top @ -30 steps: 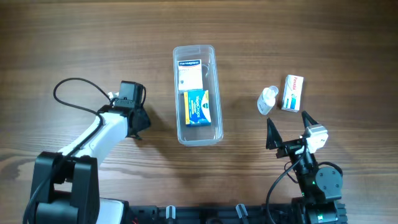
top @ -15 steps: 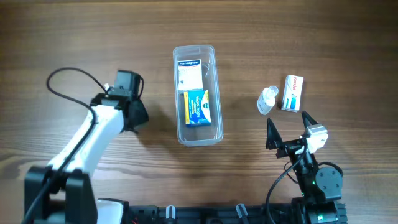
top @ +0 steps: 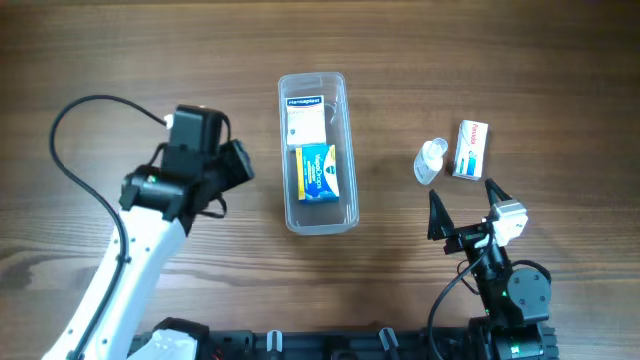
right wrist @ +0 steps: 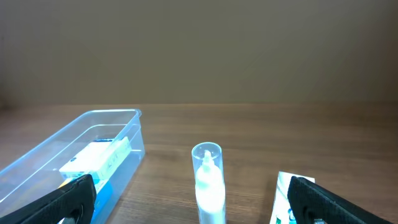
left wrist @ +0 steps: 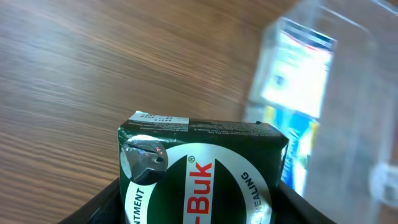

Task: Pack container
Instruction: 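Lift the Zam-Buk tin and carry it toward the container, then lower the Zam-Buk tin into the container's near end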

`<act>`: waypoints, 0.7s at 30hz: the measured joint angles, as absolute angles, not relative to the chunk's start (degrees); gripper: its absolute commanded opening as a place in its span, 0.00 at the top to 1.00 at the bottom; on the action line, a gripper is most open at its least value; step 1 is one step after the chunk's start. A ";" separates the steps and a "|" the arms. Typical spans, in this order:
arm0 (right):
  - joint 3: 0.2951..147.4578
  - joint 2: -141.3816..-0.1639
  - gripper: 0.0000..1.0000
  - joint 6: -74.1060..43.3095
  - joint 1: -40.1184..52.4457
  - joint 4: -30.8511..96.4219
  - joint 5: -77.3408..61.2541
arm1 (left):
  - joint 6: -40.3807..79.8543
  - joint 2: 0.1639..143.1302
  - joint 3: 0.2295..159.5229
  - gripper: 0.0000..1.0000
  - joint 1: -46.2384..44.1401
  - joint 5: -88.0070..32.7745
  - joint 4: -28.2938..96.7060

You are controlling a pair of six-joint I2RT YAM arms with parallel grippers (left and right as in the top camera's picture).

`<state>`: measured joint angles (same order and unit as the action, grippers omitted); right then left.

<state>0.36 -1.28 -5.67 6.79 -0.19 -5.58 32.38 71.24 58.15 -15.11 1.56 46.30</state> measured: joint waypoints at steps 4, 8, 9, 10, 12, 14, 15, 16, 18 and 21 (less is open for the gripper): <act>0.36 -1.28 0.00 -5.67 6.79 -0.19 -5.58 | 34.81 70.19 58.15 0.43 -20.12 1.32 46.28; 0.36 -1.28 0.00 -5.67 6.79 -0.19 -5.58 | 37.26 70.19 58.15 0.43 -24.88 0.93 45.84; 0.36 -1.28 0.00 -5.67 6.79 -0.19 -5.58 | 38.00 70.19 58.15 0.43 -26.30 0.91 45.41; 0.36 -1.28 0.00 -5.67 6.79 -0.19 -5.58 | 38.79 70.19 58.15 0.43 -27.62 0.89 44.77; 0.36 -1.28 0.00 -5.67 6.79 -0.19 -5.58 | 40.18 70.19 58.15 0.43 -30.04 0.89 43.81; 0.36 -1.28 0.00 -5.67 6.79 -0.19 -5.58 | 41.32 70.19 58.15 0.43 -32.64 0.89 42.78; 0.36 -1.28 0.01 -5.67 6.79 -0.19 -5.58 | 41.74 70.19 58.15 0.43 -34.00 0.89 42.19; 0.36 -1.28 0.00 -5.67 6.79 -0.19 -5.58 | 42.22 70.19 58.15 0.43 -35.38 0.82 41.71; 0.36 -1.28 0.00 -5.67 6.79 -0.19 -5.58 | 43.22 70.22 58.15 0.43 -37.65 0.71 41.01; 0.36 -1.28 0.00 -5.67 6.79 -0.19 -5.58 | 44.58 70.57 58.15 0.43 -40.32 0.80 40.60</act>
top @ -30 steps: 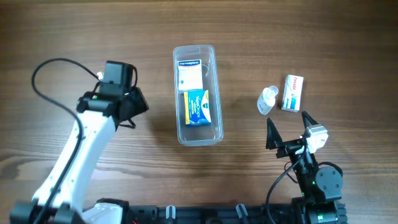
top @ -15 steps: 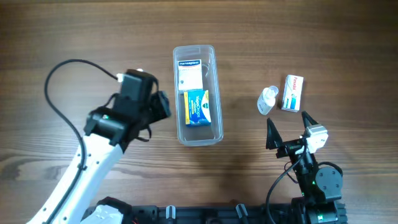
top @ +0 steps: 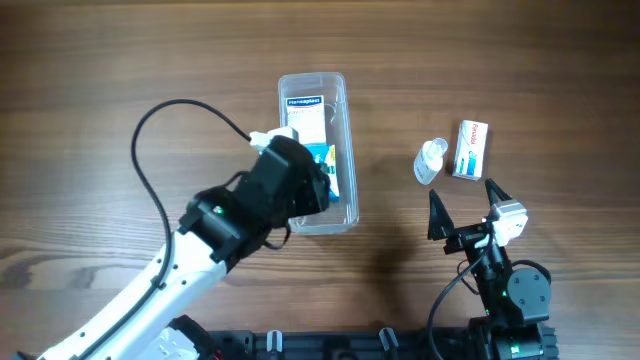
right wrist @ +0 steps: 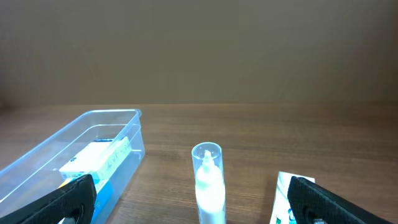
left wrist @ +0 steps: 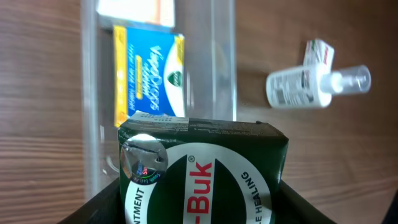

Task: Pack container
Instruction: 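Lower the Zam-Buk tin into the container's near end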

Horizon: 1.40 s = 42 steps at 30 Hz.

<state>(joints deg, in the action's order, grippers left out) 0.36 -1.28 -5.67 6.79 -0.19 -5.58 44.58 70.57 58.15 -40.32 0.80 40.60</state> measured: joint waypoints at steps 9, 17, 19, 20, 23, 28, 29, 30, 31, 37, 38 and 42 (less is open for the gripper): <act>0.36 -1.28 0.00 -5.67 6.79 -0.19 -5.58 | 47.27 78.17 58.15 0.43 -43.42 1.02 40.29; 0.36 -1.28 0.00 -5.67 6.79 -0.19 -5.58 | 47.51 82.02 58.15 0.42 -43.40 3.16 41.63; 0.36 -1.28 0.00 -5.67 6.79 -0.19 -5.58 | 47.53 82.87 58.15 0.41 -43.40 3.42 42.00; 0.36 -1.28 0.00 -5.67 6.79 -0.19 -5.58 | 47.53 83.24 58.15 0.40 -43.42 3.55 42.17; 0.36 -1.28 0.00 -5.67 6.79 -0.19 -5.58 | 47.55 84.53 58.15 0.39 -43.42 3.60 42.76; 0.36 -1.28 0.00 -5.67 6.79 -0.19 -5.58 | 47.51 85.89 58.15 0.31 -43.40 3.62 42.89; 0.36 -1.28 0.00 -5.67 6.79 -0.19 -5.58 | 47.57 86.04 58.15 0.29 -43.42 3.64 42.92; 0.36 -1.28 0.00 -5.67 6.79 -0.19 -5.58 | 47.72 86.15 58.15 0.28 -43.42 3.75 43.22; 0.36 -1.28 0.00 -5.67 6.79 -0.19 -5.58 | 47.75 86.17 58.15 0.26 -43.40 3.79 43.42; 0.36 -1.28 0.00 -5.67 6.79 -0.19 -5.58 | 47.77 86.21 58.15 0.23 -43.42 3.84 43.72; 0.36 -1.28 0.00 -5.67 6.79 -0.19 -5.58 | 47.77 86.21 58.15 0.25 -43.40 3.88 43.72; 0.36 -1.28 0.00 -5.67 6.79 -0.19 -5.58 | 47.88 86.21 58.15 0.31 -43.42 4.01 43.75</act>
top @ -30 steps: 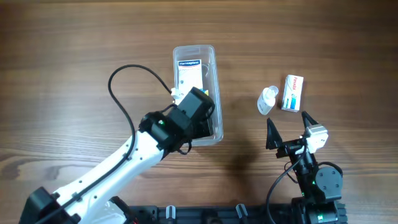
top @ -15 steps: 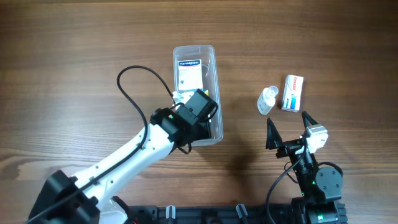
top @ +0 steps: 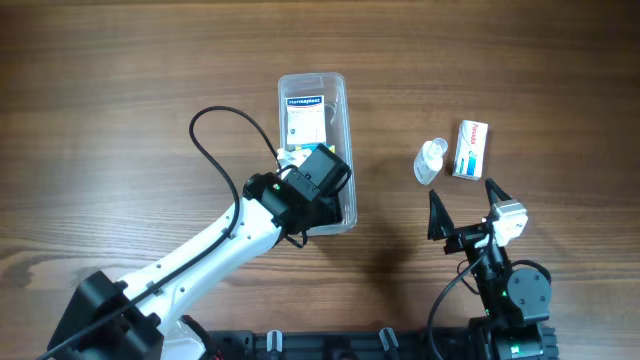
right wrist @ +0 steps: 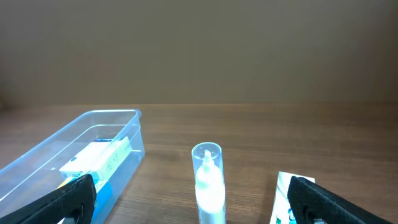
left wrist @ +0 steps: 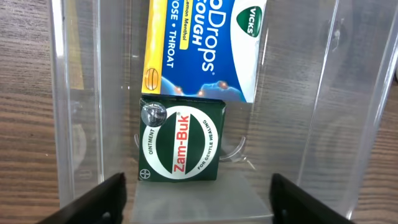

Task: Pack container
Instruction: 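Lower the Zam-Buk tin into the container's near end, then open the left gripper and withdraw it to the left side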

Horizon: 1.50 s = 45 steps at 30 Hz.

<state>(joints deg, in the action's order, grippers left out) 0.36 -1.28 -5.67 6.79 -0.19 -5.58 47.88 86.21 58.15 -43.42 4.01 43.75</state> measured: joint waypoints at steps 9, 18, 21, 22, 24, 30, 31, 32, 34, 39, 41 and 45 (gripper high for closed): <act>0.36 -1.28 0.00 -5.67 6.79 -0.19 -5.58 | 47.83 86.21 60.71 0.27 -43.40 4.01 44.03; 0.36 -1.28 0.00 -5.67 6.79 -0.19 -5.58 | 44.25 81.89 66.96 0.23 -41.04 3.99 45.17; 0.36 -1.28 0.00 -5.67 6.79 -0.19 -5.58 | 43.55 79.11 66.96 0.20 -36.69 4.21 46.76; 0.36 -1.28 0.00 -5.67 6.79 -0.19 -5.58 | 43.53 78.19 66.98 0.20 -34.79 4.34 47.27; 0.36 -1.28 0.00 -5.67 6.79 -0.19 -5.58 | 43.44 76.03 66.98 0.21 -29.80 4.60 48.56; 0.36 -1.28 0.00 -5.67 6.79 -0.19 -5.58 | 43.13 70.04 67.00 0.44 -16.10 4.58 51.88; 0.36 -1.28 0.00 -5.67 6.79 -0.19 -5.58 | 42.70 69.84 67.00 0.60 -15.70 4.54 51.99; 0.36 -1.28 0.00 -5.67 6.79 -0.19 -5.58 | 42.68 68.66 67.00 0.80 -13.43 4.40 52.73; 0.36 -1.28 0.00 -5.67 6.79 -0.19 -5.58 | 42.30 67.70 67.02 0.96 -11.70 4.19 52.97; 0.36 -1.28 0.00 -5.67 6.79 -0.19 -5.58 | 40.75 67.05 67.05 0.44 -8.32 5.10 52.95; 0.36 -1.28 0.00 -5.67 6.79 -0.19 -5.58 | 40.32 67.05 67.05 0.00 -6.68 5.63 52.99; 0.36 -1.28 0.00 -5.67 6.79 -0.19 -5.58 | 40.29 67.05 67.05 0.00 -4.40 6.20 53.98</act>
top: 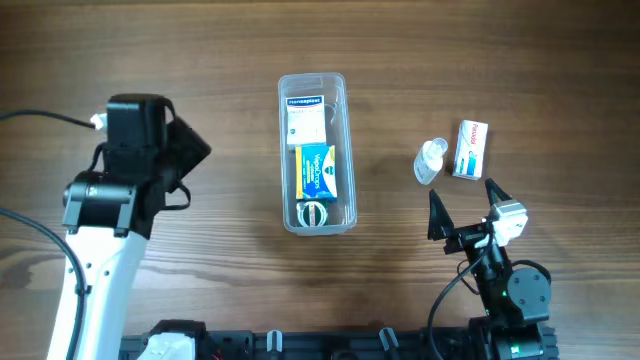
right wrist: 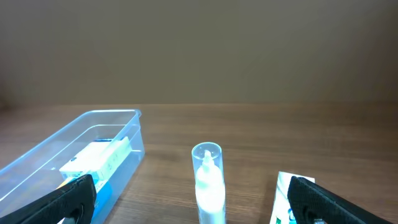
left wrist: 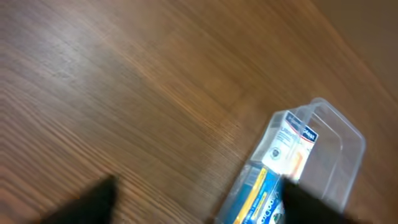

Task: Pack container
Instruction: 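Open the left gripper and withdraw it to the left side, then move the right gripper over the container's near end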

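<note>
The clear container [top: 343,150] lies mid-table and holds a white plaster box [top: 308,118], a blue-and-yellow cough drops box [top: 317,172] and a green round-labelled Zam-Buk box [top: 316,213] at its near end. My left gripper [top: 188,165] hangs open and empty well to the left of it. The left wrist view is blurred and shows the container [left wrist: 323,134] ahead to the right. My right gripper [top: 462,192] stands open at the near right. Just beyond it lie a small spray bottle [right wrist: 208,180] and a white box [right wrist: 291,198].
The spray bottle [top: 431,160] and white box [top: 470,148] lie side by side right of the container. Bare wooden table [top: 200,60] surrounds everything. The left arm's black cable [top: 40,118] trails at the left edge.
My left gripper was open low over the container's near end, the green box lying below it. Now it is up and far left of the container; the box stays inside. The right arm is unmoved.
My left gripper held the green Zam-Buk box to the left of the container. Then it held it over the container's near end. Then the box lay in the container with the gripper open. Now the gripper is away at the left.
</note>
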`<act>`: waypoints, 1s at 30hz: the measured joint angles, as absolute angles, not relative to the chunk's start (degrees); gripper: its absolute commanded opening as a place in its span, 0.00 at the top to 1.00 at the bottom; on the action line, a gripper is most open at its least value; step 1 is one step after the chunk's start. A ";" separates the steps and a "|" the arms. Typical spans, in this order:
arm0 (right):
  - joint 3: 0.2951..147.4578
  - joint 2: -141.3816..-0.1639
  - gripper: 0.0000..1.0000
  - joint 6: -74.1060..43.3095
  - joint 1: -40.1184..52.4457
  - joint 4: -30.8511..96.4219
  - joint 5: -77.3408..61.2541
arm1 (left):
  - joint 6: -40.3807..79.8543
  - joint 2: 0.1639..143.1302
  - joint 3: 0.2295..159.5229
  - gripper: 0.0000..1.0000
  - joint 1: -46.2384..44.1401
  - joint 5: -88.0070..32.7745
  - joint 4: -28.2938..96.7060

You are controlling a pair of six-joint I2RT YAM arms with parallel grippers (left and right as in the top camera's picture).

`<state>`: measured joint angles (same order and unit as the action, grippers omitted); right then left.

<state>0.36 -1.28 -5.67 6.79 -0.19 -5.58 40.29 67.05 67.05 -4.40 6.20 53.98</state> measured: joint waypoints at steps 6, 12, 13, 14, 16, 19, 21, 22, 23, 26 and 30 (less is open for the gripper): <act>0.36 -1.28 0.00 -5.67 6.79 -0.19 -5.58 | 40.14 67.05 67.05 0.00 -4.32 6.20 54.04; 0.36 -1.28 0.00 -5.67 6.79 -0.95 -5.58 | 40.14 67.05 67.05 0.00 -4.32 6.20 54.04; 0.36 -1.28 0.00 -5.67 6.79 -1.63 -5.58 | 40.14 67.05 67.05 0.00 -4.32 6.20 54.04; 0.36 -1.28 0.00 -5.72 6.79 -2.46 -5.76 | 40.14 67.05 67.05 0.00 -4.32 6.20 54.06; 0.36 -1.28 0.00 -6.70 6.79 -3.68 -6.57 | 40.14 67.05 67.05 0.00 -4.32 6.20 54.06; 0.36 -1.28 0.00 -12.25 6.74 -7.33 -12.60 | 40.14 67.05 67.05 0.00 -4.32 6.20 54.06; 0.54 -1.30 0.00 -14.61 6.74 -5.87 -15.92 | 40.14 67.05 67.05 0.00 -4.32 6.20 54.06; 0.67 -1.41 0.00 -15.38 6.74 -4.78 -16.91 | 40.14 67.05 67.05 0.00 -4.32 6.20 54.06; 1.19 -1.98 0.00 -16.23 6.74 -2.83 -18.02 | 40.14 67.05 67.05 0.00 -4.32 6.20 54.06; 4.23 -5.69 0.00 -18.02 6.74 0.32 -20.08 | 40.14 67.05 67.05 0.00 -4.32 6.20 54.06; 14.63 -15.88 0.00 -19.53 6.74 4.82 -22.57 | 40.14 67.05 67.05 0.00 -4.32 6.20 54.13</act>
